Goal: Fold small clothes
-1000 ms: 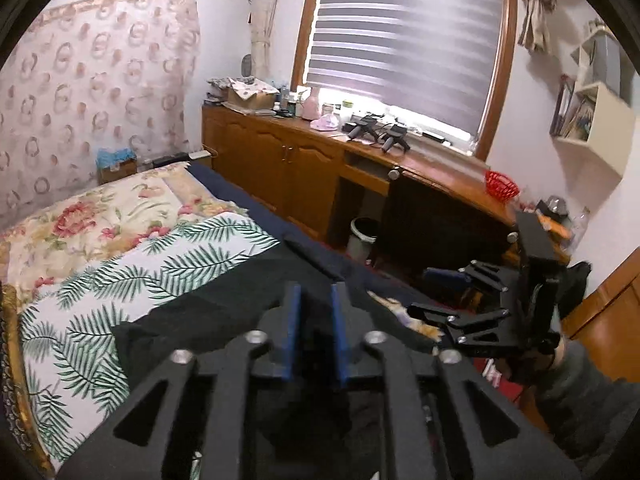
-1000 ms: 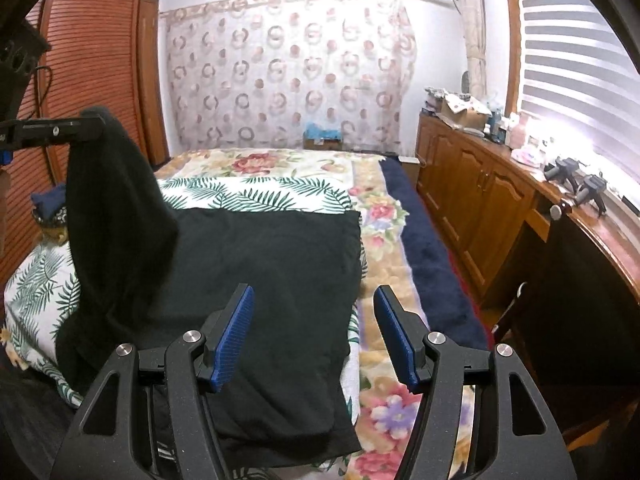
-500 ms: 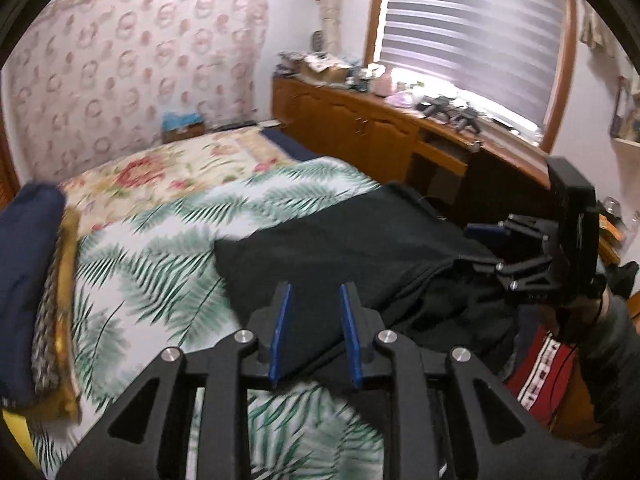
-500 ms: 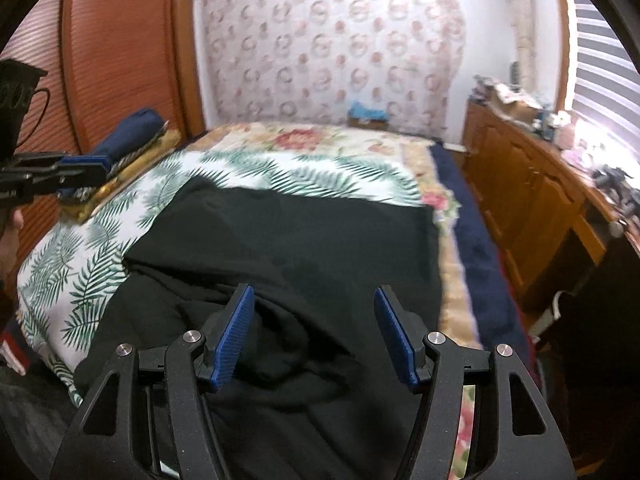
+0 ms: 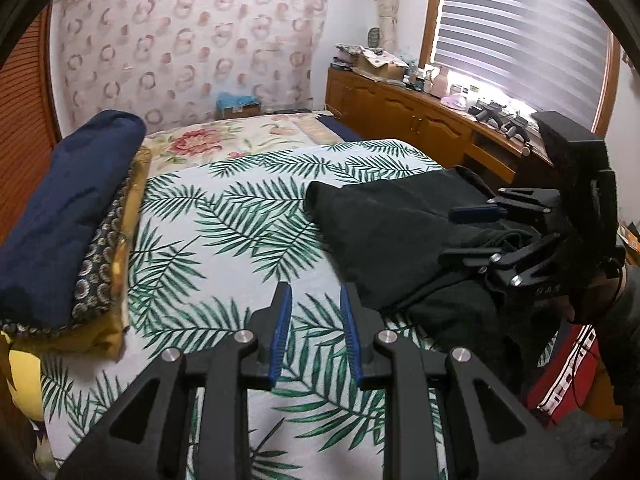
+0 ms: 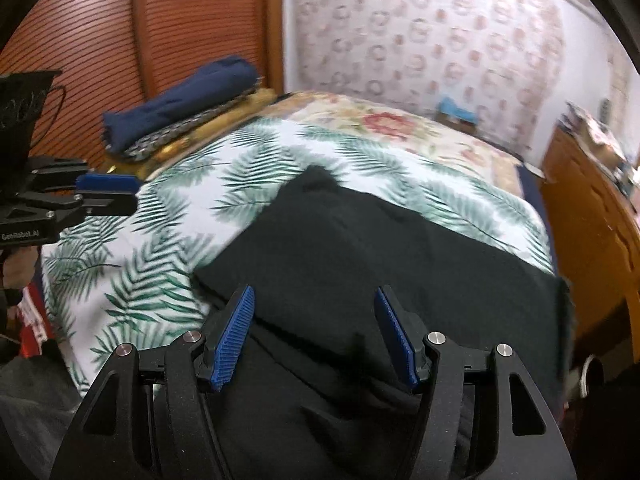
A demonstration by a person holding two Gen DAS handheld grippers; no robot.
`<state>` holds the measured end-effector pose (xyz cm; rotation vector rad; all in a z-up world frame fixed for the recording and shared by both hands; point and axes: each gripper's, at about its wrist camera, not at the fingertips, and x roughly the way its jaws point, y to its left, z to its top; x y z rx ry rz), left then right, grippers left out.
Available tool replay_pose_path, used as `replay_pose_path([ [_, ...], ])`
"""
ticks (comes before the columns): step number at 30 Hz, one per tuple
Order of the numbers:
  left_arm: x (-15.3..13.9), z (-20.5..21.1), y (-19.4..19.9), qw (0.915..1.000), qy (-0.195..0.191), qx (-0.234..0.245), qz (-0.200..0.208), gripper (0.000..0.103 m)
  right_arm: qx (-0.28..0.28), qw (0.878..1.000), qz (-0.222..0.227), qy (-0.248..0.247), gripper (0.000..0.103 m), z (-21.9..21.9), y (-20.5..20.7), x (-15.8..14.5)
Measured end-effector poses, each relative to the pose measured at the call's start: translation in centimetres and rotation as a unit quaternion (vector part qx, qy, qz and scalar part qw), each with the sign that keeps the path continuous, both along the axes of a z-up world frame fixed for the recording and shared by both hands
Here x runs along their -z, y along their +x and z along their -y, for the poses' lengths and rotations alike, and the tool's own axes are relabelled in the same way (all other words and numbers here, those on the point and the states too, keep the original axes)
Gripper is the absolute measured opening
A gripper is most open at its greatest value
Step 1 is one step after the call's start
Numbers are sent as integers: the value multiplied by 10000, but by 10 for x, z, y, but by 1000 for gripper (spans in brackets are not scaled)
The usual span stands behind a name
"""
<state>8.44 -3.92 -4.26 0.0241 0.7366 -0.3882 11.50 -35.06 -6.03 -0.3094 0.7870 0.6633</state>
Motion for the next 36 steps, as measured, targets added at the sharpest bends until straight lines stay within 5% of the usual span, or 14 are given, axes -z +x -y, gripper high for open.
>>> replay_pose_path([
  [14,3,-17,-6,9998,-33,-184,9,23,-787,9946,-535,-404,64,-66,5,38],
  [27,9,-22,-6,9997,-109,-236,-43,23,-1008,9896,-356,-965,63,-85,1,49],
  [28,10,-22,-7,9997,-110,-228,-44,23,-980,9899,-348,-960,57,-85,2,50],
  [31,11,-20,-8,9997,-110,-196,-57,23,-841,9924,-244,-861,9,-80,5,45],
  [36,13,-15,-7,9998,-101,-117,-81,23,-445,9990,-56,-44,8,-51,15,8],
])
